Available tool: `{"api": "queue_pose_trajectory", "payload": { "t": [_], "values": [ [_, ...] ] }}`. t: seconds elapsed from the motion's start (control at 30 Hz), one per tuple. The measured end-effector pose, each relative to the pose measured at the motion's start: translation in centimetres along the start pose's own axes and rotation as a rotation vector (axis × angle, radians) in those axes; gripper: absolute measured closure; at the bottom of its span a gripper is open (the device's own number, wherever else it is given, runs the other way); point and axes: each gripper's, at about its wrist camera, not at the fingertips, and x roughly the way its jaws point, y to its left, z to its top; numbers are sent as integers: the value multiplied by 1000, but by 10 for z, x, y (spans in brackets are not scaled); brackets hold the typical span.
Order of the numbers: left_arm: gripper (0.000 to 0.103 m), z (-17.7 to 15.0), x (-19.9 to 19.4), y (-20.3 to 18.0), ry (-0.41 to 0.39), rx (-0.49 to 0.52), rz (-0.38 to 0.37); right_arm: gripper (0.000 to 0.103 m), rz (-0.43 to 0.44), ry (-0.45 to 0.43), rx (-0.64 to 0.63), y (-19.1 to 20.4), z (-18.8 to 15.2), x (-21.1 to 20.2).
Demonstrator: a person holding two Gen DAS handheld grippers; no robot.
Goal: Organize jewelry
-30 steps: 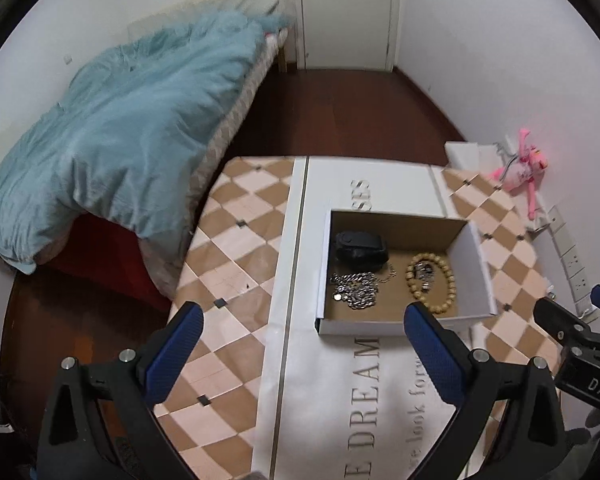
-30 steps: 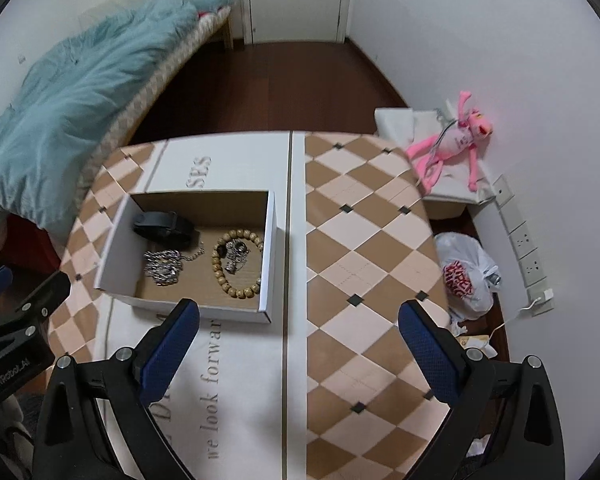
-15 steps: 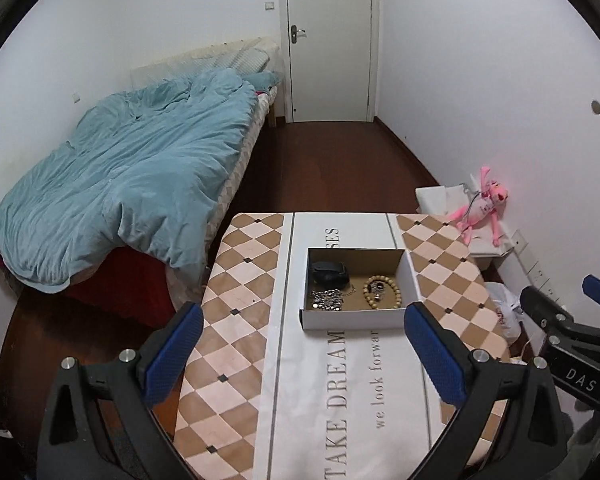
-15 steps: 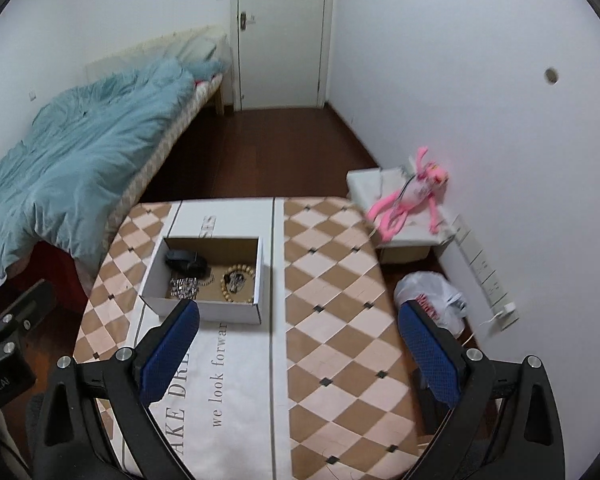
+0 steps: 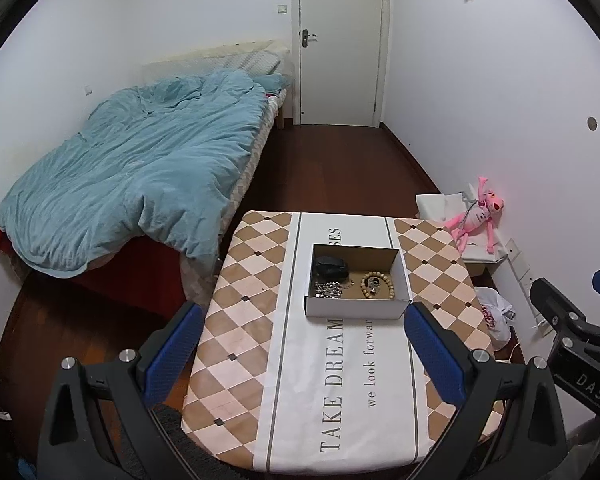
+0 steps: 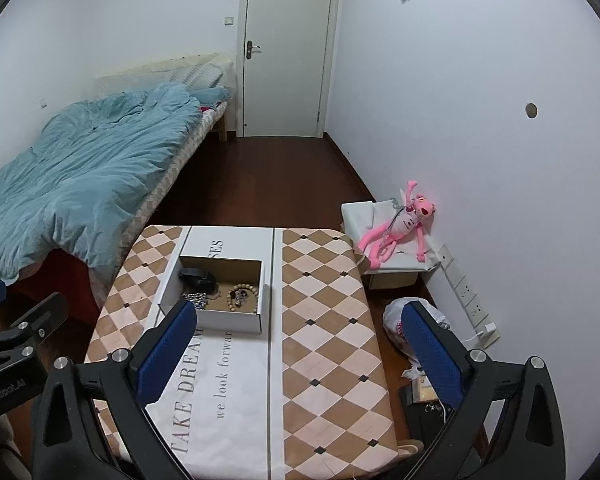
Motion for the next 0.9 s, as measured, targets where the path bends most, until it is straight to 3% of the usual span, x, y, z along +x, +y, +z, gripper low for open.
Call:
{"api": "queue_pose_trajectory", "payload": {
  "t": [0.33,0.9],
  "values": [
    [0,13,12,-1,22,-14,0,0,25,26,-3,5,11,13],
    [0,41,73,-10,118,26,29,0,24,144,-13,16,40,97]
  ]
}}
